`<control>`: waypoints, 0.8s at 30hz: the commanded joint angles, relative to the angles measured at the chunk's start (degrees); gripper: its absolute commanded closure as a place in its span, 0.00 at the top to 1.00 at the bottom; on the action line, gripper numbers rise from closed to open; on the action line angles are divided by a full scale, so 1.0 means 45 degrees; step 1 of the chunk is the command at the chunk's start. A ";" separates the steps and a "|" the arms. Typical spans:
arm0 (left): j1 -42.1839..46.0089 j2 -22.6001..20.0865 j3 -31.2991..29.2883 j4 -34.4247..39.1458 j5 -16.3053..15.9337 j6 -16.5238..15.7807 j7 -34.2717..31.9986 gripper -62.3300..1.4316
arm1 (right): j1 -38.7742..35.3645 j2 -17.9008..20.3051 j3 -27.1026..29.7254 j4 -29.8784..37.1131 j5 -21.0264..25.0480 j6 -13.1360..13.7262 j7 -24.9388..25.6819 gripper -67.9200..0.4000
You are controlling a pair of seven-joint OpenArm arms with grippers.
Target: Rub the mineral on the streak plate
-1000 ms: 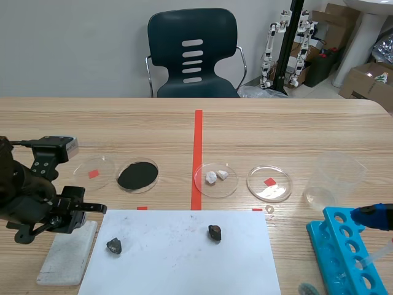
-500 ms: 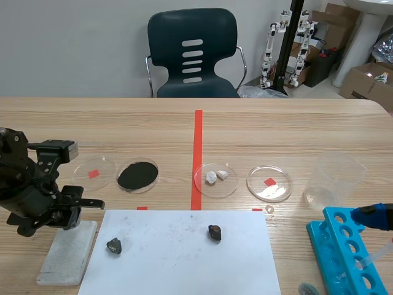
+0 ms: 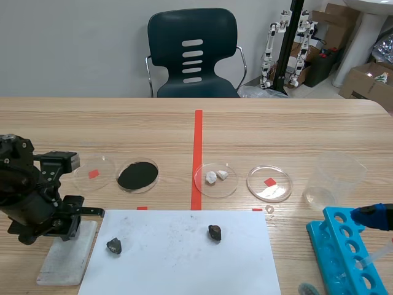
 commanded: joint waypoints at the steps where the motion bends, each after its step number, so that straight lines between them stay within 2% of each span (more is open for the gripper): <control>1: -0.0136 -0.0063 0.0141 0.0272 -0.0097 -0.0019 -0.0044 0.20 | -0.0024 0.0000 -0.0044 0.0175 0.0136 0.0034 0.0238 1.00; 10: -0.0136 -0.0005 0.0238 0.0180 -0.0160 0.0112 -0.0306 0.20 | -0.0024 0.0000 -0.0044 0.0175 0.0136 0.0034 0.0238 1.00; 12: -0.0136 -0.0005 0.0238 0.0165 -0.0437 0.0117 -0.0359 0.20 | -0.0024 0.0000 -0.0044 0.0175 0.0136 0.0034 0.0238 1.00; 17: -0.0136 -0.0005 0.0238 0.0165 -0.1851 -0.0141 -0.0908 0.20 | -0.0024 0.0000 -0.0044 0.0175 0.0136 0.0034 0.0238 1.00; 19: -0.0136 -0.0005 0.0238 0.0165 -0.2103 -0.0160 -0.1049 0.20 | -0.0024 0.0000 -0.0044 0.0175 0.0136 0.0034 0.0238 1.00; 22: -0.0136 -0.0010 0.0238 0.0165 -0.2030 -0.0155 -0.1044 0.20 | -0.0024 0.0000 -0.0044 0.0175 0.0136 0.0034 0.0238 1.00; 24: -0.0131 -0.0010 0.0238 0.0165 -0.1661 -0.0151 -0.1005 0.20 | -0.0024 0.0000 -0.0044 0.0175 0.0136 0.0034 0.0238 1.00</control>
